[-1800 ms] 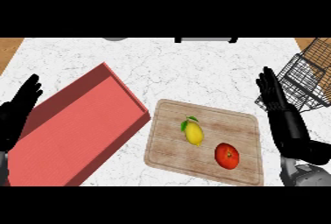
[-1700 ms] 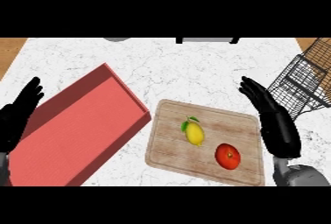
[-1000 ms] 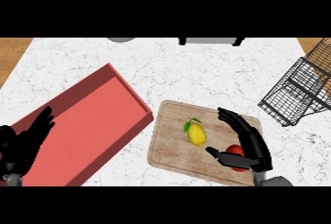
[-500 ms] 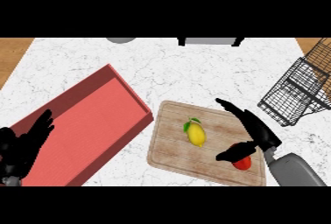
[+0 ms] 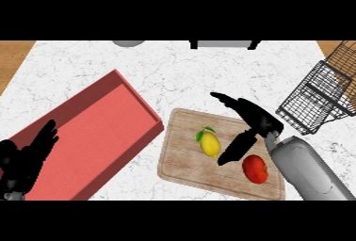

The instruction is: Pick the lemon from the cutting board and place it in the tiered basket

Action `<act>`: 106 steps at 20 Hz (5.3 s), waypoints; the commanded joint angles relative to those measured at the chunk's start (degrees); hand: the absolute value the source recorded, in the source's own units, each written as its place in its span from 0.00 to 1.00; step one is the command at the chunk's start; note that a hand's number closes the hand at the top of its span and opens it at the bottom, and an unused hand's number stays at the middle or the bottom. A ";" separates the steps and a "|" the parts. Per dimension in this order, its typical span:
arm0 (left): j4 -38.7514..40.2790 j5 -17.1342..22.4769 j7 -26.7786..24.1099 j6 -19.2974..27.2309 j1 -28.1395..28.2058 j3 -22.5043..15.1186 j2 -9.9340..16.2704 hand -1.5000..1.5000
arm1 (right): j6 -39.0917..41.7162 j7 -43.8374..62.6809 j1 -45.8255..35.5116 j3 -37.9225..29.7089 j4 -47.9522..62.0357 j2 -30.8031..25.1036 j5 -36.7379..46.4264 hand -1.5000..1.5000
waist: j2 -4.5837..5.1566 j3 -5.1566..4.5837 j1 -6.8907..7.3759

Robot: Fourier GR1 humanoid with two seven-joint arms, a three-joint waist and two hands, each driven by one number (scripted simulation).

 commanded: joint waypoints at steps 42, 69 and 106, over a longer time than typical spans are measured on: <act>-6.39 -9.67 3.98 -7.22 3.63 9.03 -8.78 0.50 | 11.81 -5.42 -1.57 -13.16 20.90 15.32 21.52 0.00 | 0.09 0.07 0.20; -4.39 -11.54 5.06 -9.96 0.34 12.88 -10.18 0.50 | 0.26 -17.36 5.12 -10.58 18.95 19.95 26.19 1.00 | 0.03 0.05 -0.21; -1.73 -12.43 4.44 -10.80 -3.00 12.22 -9.98 0.50 | -34.23 50.20 -48.69 -28.46 41.92 12.42 86.20 1.00 | 0.72 0.00 1.49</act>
